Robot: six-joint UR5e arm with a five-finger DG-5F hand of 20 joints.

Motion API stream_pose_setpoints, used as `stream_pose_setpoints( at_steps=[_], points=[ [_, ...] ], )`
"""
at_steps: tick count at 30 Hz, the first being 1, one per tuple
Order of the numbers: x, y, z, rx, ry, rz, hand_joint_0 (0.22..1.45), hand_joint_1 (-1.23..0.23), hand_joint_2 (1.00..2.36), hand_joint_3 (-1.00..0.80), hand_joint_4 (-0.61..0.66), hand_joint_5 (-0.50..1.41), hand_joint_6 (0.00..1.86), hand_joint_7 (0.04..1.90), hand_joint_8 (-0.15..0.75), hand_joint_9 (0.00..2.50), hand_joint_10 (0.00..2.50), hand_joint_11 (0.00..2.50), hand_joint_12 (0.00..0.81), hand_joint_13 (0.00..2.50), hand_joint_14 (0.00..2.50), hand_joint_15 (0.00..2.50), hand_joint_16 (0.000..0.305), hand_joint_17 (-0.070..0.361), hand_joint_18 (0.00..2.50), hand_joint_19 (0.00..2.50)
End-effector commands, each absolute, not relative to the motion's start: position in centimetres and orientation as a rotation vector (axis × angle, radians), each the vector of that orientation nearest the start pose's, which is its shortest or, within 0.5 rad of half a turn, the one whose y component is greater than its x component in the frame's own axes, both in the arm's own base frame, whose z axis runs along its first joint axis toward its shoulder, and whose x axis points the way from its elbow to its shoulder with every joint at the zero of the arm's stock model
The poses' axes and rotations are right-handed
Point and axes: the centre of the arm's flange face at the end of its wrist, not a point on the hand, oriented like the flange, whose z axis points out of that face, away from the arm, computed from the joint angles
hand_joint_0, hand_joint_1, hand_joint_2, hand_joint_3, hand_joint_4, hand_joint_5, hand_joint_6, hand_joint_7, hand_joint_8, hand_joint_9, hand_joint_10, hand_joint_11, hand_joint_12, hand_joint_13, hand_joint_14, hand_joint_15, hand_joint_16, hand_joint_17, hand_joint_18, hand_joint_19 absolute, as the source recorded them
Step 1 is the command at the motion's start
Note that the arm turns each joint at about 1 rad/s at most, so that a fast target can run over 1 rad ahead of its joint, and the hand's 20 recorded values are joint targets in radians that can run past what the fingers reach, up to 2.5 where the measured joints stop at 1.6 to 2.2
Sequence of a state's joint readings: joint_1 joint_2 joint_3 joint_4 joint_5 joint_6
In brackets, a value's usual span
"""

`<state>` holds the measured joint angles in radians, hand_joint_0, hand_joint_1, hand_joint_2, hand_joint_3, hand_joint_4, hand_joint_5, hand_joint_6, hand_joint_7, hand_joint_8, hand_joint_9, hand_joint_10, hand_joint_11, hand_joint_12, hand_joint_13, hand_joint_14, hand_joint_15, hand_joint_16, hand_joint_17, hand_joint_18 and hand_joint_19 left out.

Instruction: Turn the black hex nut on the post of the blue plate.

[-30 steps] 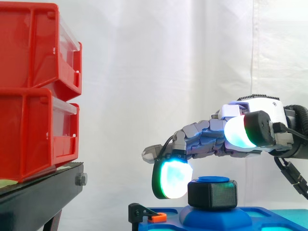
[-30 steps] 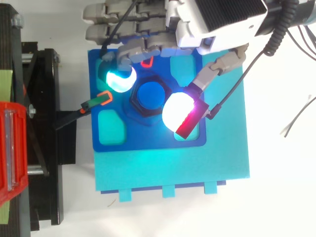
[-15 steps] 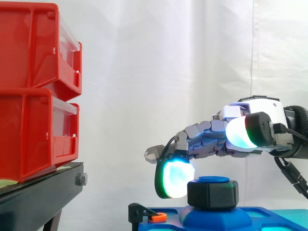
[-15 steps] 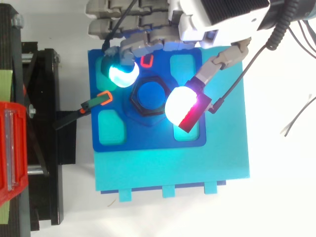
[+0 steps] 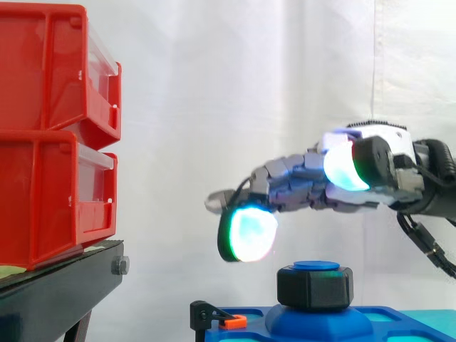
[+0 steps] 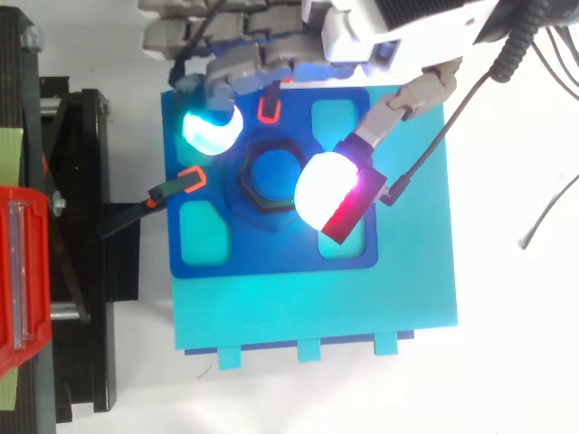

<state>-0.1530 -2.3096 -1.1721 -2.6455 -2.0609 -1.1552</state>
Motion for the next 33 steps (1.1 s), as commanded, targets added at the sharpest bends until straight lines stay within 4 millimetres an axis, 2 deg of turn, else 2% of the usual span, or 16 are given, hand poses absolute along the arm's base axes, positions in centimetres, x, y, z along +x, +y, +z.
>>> stream_pose_setpoints(
  at_steps=[1,15,24,33],
  points=[
    [74.1,-19.6,26.9,-0.010,1.455,0.567,0.47,-0.16,1.00,-0.50,0.34,-0.19,0.50,0.99,0.290,0.26,0.00,0.00,0.376,0.20,0.00,0.07,0.053,0.120,0.18,0.29],
    [74.7,-17.5,27.0,-0.033,1.448,0.585,0.47,-0.16,1.00,-0.50,0.34,-0.19,0.50,0.99,0.291,0.26,0.00,0.00,0.376,0.20,0.00,0.07,0.053,0.120,0.18,0.29],
    [75.3,-15.2,26.7,-0.028,1.458,0.588,0.47,-0.16,1.00,-0.50,0.33,-0.19,0.50,0.99,0.290,0.26,0.00,0.00,0.375,0.20,0.00,0.07,0.053,0.120,0.18,0.28],
    [74.8,-14.8,25.6,-0.015,1.475,0.593,0.47,-0.16,1.00,-0.50,0.33,-0.19,0.50,0.99,0.290,0.26,0.00,0.00,0.376,0.20,0.00,0.07,0.053,0.120,0.18,0.29]
  ],
)
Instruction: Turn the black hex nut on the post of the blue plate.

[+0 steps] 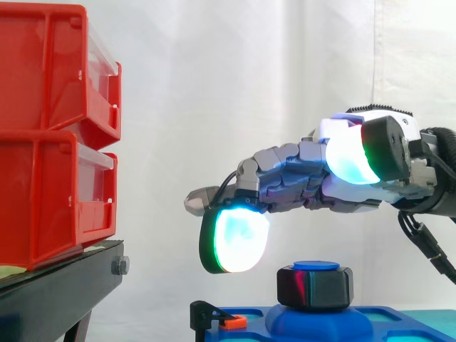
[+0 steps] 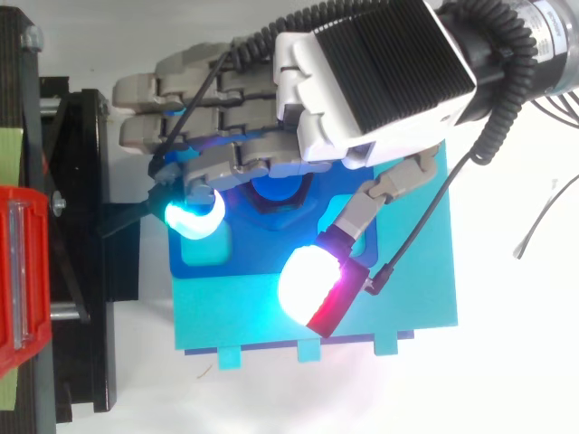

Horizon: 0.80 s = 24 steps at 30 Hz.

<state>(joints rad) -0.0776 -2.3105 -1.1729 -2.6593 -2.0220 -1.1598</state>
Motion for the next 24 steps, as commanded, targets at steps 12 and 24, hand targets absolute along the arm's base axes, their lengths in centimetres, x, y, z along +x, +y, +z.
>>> stream_pose_setpoints(
  at_steps=[12,24],
  points=[
    [74.84,-14.92,25.63,-0.011,1.474,0.595,0.47,-0.16,1.00,-0.50,0.34,-0.19,0.50,0.99,0.290,0.26,0.00,0.00,0.376,0.20,0.00,0.08,0.053,0.120,0.18,0.28],
    [74.40,-15.70,25.32,0.006,1.502,0.589,0.47,-0.15,1.00,-0.50,0.33,-0.19,0.50,0.99,0.289,0.26,0.00,0.00,0.376,0.20,0.00,0.08,0.053,0.120,0.18,0.28]
  ],
)
